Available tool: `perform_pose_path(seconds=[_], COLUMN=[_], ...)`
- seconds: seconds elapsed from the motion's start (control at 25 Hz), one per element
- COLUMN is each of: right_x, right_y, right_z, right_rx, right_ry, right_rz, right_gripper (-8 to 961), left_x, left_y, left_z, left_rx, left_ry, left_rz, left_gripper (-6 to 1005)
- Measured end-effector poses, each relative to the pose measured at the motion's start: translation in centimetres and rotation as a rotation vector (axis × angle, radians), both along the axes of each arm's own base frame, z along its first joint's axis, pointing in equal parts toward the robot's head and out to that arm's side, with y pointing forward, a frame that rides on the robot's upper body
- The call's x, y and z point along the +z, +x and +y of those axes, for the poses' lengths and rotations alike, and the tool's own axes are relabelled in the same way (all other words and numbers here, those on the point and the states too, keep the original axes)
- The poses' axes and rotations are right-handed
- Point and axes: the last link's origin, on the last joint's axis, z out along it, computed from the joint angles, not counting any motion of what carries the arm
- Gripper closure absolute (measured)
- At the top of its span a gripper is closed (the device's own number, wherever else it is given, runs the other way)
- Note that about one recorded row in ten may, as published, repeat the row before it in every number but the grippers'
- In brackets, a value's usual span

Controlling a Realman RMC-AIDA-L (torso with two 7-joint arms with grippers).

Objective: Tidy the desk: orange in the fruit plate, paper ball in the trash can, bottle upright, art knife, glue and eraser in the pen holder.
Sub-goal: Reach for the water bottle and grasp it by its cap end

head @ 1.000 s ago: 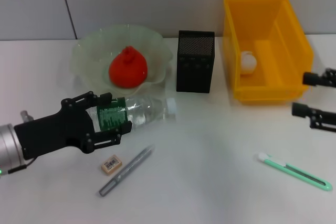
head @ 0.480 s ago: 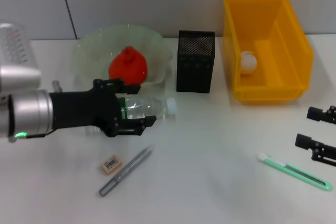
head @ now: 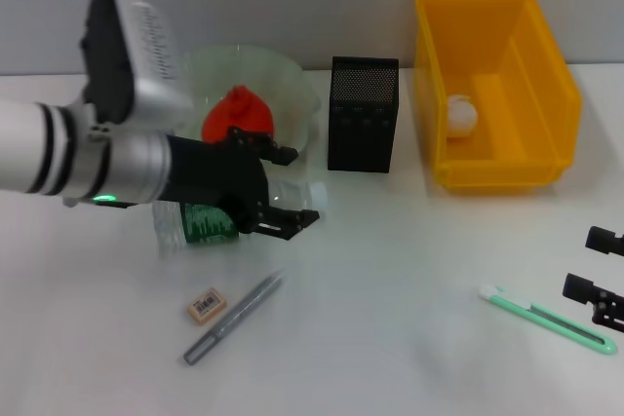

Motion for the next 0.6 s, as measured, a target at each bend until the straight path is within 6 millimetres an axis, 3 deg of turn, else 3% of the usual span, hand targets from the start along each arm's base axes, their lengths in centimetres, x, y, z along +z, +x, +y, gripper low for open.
perform_pose_path(seconds=[0.28,0.6], right_x=[-0.3,-0.4], right_y=[0.2,0.1], right_z=[-0.2,-0.1], right_rx=[-0.010,-0.011], right_ry=[-0.010,-0.019], right_rz=[0.006,0.010], right_gripper=[257,258], left_x=[-2.5,-3.3], left_y=[1.4,2.1], left_z=[1.0,1.7], left_rx=[-0.027,-0.046], left_ry=[0.045,0.067], left_rz=[0.123,0.171], left_gripper=[188,188])
